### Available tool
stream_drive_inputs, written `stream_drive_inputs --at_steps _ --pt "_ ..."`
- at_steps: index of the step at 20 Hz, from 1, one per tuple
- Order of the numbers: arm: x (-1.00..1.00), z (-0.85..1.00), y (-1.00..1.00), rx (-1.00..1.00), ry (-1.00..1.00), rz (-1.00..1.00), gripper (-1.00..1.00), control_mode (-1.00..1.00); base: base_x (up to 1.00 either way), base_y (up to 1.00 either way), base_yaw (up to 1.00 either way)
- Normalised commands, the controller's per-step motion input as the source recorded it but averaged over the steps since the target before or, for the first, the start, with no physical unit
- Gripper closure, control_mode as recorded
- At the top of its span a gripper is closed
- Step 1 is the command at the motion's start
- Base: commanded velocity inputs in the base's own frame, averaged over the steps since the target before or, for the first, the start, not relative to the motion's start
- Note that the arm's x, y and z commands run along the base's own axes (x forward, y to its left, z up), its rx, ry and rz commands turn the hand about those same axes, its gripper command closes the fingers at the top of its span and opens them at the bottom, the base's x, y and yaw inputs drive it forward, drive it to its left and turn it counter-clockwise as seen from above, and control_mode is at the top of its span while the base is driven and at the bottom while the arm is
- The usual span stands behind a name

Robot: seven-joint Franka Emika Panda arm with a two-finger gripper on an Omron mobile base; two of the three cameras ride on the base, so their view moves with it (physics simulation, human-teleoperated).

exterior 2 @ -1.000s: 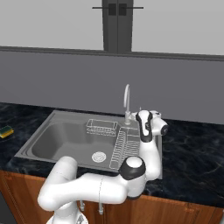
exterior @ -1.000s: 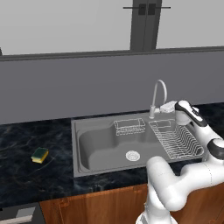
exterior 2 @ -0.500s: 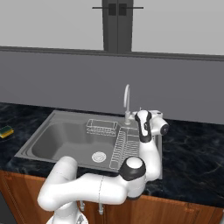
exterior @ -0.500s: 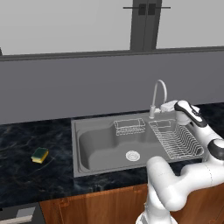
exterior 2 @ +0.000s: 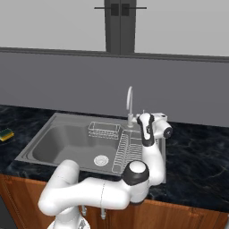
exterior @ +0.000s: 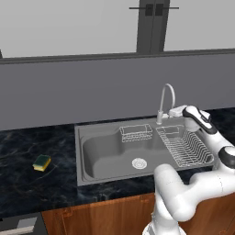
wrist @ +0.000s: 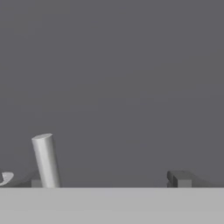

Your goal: Soak the sponge with water for a few seconds and then drop it inside the sink.

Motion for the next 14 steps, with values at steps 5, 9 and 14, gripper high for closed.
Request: stream_drive_inputs --at_steps 5,9,14 --pt "0.0 0.0 -0.33 0.0 0.0 -0.05 -1.0 -1.0 0.0 0.0 0.0" --pt "0.0 0.0 -0.41 0.0 0.01 -0.08 -1.0 -1.0 0.0 0.0 0.0" --pt "-0.01 0.0 -0.48 0.0 0.04 -0.1 -1.0 -1.0 0.0 0.0 0.0"
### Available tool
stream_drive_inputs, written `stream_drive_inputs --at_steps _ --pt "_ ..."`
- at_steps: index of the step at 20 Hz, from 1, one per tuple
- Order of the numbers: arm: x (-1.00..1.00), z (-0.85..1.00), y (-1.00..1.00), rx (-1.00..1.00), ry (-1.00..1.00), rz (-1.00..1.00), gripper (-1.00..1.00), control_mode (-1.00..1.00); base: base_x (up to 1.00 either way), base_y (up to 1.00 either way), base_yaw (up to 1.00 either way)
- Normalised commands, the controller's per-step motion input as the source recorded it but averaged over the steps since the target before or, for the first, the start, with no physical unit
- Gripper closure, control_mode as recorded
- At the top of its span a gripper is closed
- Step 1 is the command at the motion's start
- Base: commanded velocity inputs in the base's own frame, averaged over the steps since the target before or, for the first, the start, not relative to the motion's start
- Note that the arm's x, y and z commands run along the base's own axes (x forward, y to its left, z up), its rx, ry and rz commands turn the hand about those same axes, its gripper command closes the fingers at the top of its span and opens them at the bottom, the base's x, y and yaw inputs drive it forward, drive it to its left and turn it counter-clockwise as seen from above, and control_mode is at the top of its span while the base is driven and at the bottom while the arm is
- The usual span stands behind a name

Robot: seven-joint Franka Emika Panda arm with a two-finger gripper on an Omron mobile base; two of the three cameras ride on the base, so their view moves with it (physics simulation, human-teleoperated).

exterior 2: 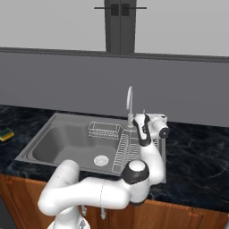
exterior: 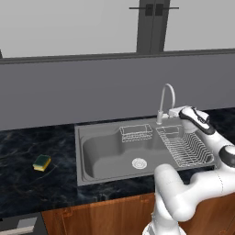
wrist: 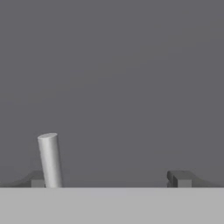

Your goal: Soak the sponge with water for a few seconds and then drop it inside the sink.

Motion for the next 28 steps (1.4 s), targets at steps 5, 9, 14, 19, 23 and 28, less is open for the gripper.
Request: stream_drive_inputs --at_steps 5,9,14,19,23,28 --pt "-0.04 0.0 -0.52 0.0 0.07 -0.1 -1.0 -1.0 0.0 0.0 0.0" --pt "-0.04 0.0 -0.55 0.0 0.07 -0.1 -1.0 -1.0 0.0 0.0 0.0" --pt "0.0 -0.03 -0.58 0.0 0.02 -0.07 -1.0 -1.0 0.0 0.0 0.0" --pt "0.0 -0.09 -0.57 0.02 0.0 -0.05 -1.0 -1.0 0.0 0.0 0.0" --pt "0.0 -0.2 -0.6 0.02 0.0 -0.03 -1.0 -1.0 0.0 0.0 0.0" --pt "0.0 -0.19 -0.58 0.03 0.0 -0.03 -1.0 -1.0 0.0 0.0 0.0"
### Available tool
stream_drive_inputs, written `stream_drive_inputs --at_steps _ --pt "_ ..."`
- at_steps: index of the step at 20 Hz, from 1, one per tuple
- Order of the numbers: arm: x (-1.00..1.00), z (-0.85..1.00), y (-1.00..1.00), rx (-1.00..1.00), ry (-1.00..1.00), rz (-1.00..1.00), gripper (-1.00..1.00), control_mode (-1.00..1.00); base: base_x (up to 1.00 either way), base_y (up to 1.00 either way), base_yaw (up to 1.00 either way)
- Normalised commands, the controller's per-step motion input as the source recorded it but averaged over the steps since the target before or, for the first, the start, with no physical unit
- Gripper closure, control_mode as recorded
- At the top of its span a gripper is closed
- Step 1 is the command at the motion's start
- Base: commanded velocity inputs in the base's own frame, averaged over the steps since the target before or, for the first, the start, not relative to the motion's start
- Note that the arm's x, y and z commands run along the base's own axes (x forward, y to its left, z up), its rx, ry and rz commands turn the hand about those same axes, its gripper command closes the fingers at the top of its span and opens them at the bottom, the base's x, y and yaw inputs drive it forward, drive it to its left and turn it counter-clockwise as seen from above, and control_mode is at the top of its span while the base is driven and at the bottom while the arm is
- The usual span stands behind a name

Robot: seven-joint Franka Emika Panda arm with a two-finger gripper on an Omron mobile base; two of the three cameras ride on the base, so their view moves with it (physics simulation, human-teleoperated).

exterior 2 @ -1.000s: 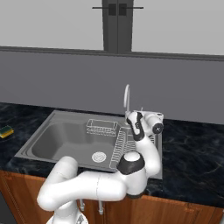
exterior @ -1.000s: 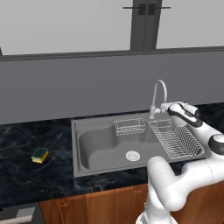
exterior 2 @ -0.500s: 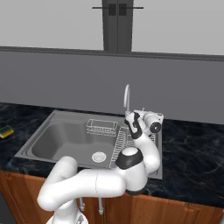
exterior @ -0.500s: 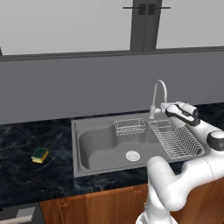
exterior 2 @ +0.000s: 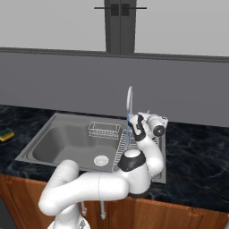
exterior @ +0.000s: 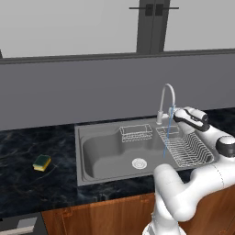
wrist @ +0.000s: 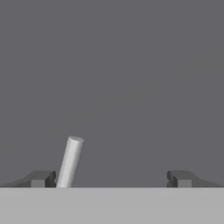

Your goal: Soak the sponge with water for a few seconds and then drop it inside the sink.

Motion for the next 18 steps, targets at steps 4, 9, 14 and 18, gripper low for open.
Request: stream_drive_inputs --at_steps 4,9,14,18 --pt "-0.01 -0.18 -0.56 0.03 0.0 -0.03 -1.0 -1.0 0.0 0.0 0.0" --pt "-0.04 -0.1 -0.56 0.02 0.0 -0.04 -1.0 -1.0 0.0 0.0 0.0" --pt "-0.04 0.0 -0.28 0.03 0.05 -0.01 -1.0 -1.0 0.0 0.0 0.0" --pt "0.0 0.18 -0.23 0.11 0.2 0.0 -1.0 -1.0 0.0 0.0 0.0"
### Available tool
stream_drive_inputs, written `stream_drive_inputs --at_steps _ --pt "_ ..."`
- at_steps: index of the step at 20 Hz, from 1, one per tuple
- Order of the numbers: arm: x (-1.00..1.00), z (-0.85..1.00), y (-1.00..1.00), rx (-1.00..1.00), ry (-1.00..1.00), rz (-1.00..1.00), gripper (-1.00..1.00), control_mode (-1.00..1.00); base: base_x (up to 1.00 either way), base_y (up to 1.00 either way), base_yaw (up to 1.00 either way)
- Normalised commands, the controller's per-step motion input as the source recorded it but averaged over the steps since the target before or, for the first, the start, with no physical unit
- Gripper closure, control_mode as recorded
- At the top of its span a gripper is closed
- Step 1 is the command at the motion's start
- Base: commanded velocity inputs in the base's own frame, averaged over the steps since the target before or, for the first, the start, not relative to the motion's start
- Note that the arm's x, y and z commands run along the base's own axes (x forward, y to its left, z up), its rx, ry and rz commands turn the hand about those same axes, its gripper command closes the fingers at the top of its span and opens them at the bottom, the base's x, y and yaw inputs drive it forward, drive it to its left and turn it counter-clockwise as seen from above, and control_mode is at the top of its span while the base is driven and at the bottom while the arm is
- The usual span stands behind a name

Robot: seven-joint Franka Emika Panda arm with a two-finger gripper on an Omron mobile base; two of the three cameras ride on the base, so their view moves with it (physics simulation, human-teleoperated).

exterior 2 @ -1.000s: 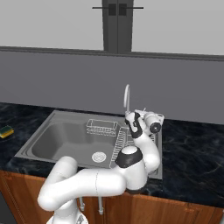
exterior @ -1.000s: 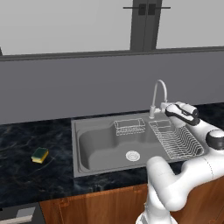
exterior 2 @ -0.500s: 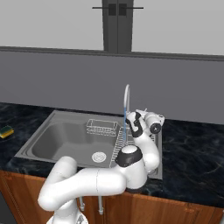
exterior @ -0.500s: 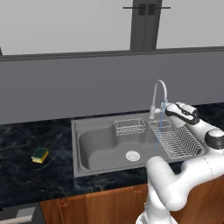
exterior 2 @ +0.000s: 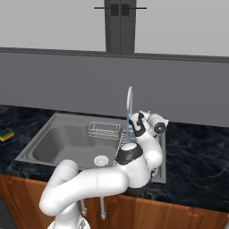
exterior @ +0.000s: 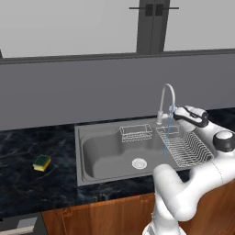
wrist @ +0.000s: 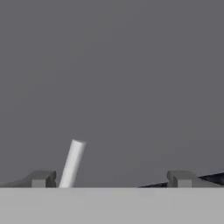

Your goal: Soak the sponge with water for a few seconds and then drop it inside the sink.

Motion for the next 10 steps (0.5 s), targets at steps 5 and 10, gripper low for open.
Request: stream_drive_inputs --at_steps 5,10 --pt "0.0 0.43 -0.49 0.13 0.17 0.0 -1.0 -1.0 0.0 0.0 0.0" --pt "0.0 0.46 -0.45 0.11 0.12 0.0 -1.0 -1.0 0.0 0.0 0.0"
